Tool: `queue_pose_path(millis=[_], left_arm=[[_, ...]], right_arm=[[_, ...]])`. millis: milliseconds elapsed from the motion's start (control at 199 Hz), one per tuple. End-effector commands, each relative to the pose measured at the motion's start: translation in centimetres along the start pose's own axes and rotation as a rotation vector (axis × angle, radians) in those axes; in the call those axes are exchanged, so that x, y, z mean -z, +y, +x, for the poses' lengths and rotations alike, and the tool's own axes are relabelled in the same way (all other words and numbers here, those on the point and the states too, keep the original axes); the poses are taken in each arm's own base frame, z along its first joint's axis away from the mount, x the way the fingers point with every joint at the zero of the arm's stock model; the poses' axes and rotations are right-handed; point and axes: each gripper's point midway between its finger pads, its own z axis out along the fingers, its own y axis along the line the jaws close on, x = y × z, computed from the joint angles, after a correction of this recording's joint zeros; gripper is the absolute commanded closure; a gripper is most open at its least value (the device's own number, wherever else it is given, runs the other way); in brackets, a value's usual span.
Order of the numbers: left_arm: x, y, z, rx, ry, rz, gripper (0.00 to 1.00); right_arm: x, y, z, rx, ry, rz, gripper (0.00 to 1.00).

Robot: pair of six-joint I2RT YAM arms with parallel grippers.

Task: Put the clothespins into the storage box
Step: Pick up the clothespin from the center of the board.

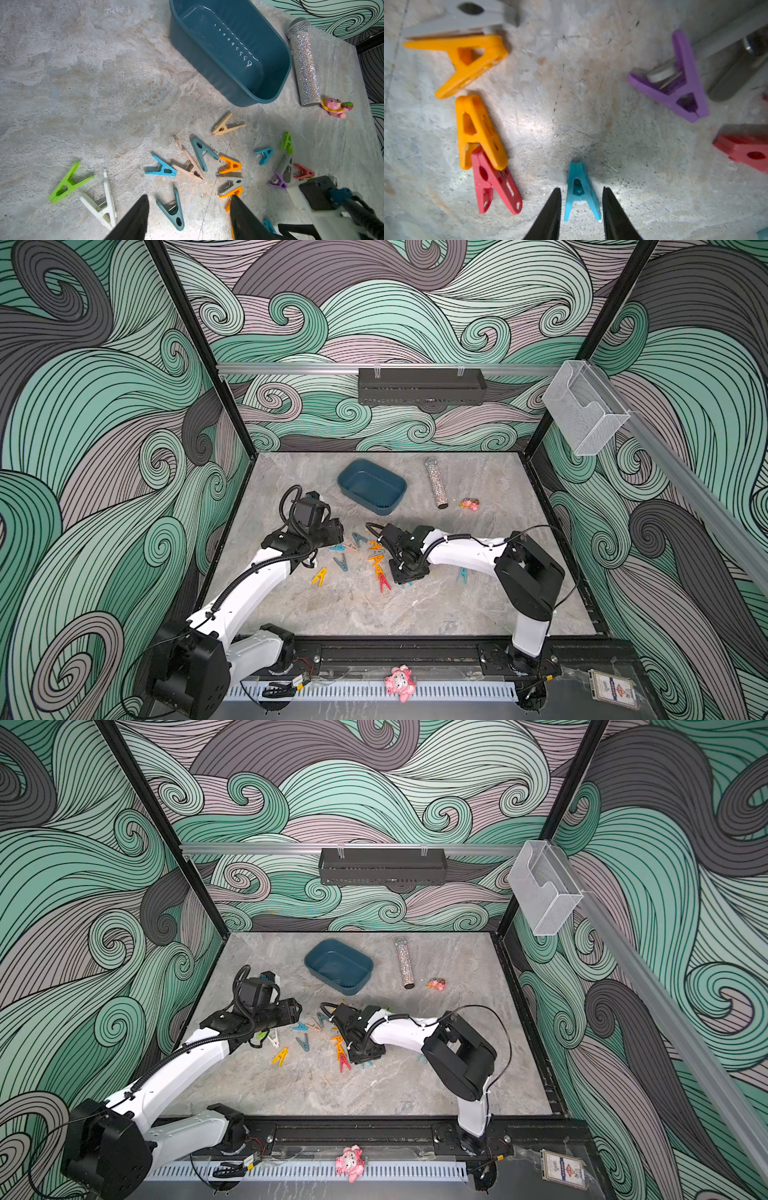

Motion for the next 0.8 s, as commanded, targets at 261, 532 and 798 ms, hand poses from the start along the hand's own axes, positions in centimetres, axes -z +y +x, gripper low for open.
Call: queue_pose_path(millis=[261, 532, 798], left_arm=[[-0.1, -0.5, -0.4, 0.008, -0.013, 0.016, 0.36], [0.0, -0.7, -0.9, 0.008, -0.027, 0.018, 0.36], [0.2, -0.6, -1.2, 0.004, -0.038, 0.011, 0.36]], right_arm=[[-1.5, -0.5, 1.6, -0.027, 0.067, 0.007, 0.71], [-0.2, -0.5, 1.0, -0.022, 0.031, 0.007, 0.75], [2.7, -0.6, -2.1, -0.001, -0.070, -0.003, 0.76]])
